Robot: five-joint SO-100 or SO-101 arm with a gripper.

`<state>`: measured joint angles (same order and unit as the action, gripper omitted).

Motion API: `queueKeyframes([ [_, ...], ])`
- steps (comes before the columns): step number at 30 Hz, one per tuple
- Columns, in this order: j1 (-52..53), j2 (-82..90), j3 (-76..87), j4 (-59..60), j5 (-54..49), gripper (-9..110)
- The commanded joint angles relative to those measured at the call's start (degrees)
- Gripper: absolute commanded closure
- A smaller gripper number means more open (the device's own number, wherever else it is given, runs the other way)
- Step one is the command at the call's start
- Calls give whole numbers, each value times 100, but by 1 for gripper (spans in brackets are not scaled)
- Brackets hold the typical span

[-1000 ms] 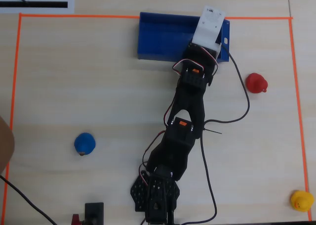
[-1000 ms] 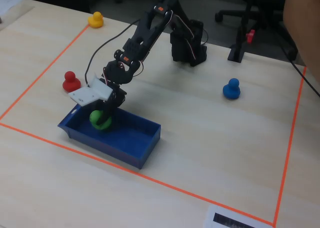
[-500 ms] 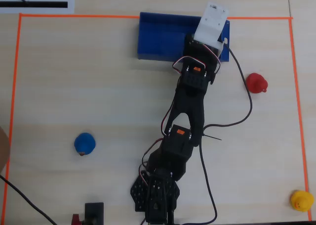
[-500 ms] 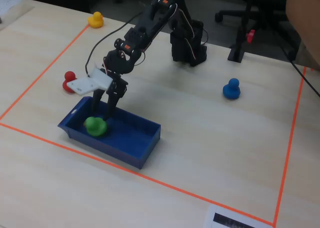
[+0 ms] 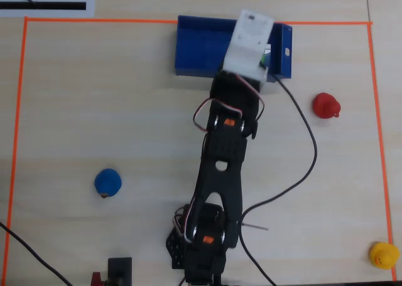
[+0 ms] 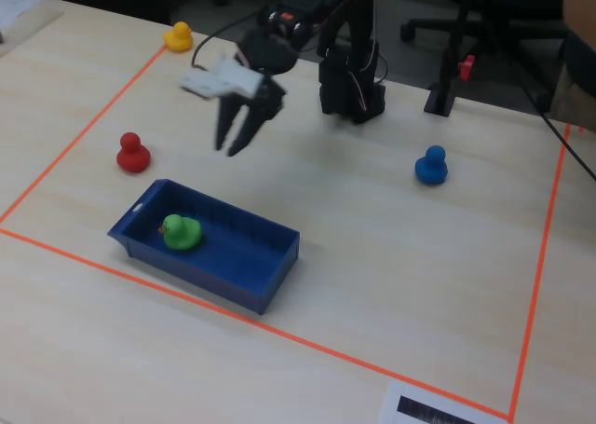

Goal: Grasp green duck and put it into box.

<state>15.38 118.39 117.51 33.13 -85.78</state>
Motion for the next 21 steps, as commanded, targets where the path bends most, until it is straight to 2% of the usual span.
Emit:
queueKeyframes([
  [1,-439,2215,1907,1274,-940,101],
  [9,-1652,4913,4192,3858,-958,101],
  [21,-1688,6319,5783,3683,-1090,101],
])
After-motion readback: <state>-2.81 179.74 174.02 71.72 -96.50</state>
